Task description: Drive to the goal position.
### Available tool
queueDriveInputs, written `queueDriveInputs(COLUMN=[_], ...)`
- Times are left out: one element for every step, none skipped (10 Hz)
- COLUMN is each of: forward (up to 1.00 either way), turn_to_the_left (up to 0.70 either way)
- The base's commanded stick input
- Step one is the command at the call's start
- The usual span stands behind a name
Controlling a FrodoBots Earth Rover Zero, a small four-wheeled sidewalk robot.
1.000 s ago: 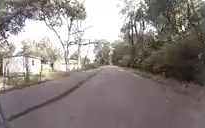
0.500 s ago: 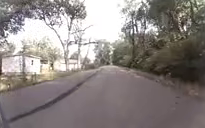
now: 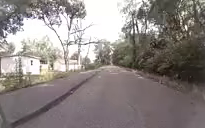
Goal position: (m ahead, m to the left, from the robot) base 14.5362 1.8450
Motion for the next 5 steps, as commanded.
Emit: queueDriveInputs(forward=[0.70, 0.70, 0.70, 0.70, 0.70], turn_to_the_left=[0.00, 0.00, 0.00, 0.00, 0.00])
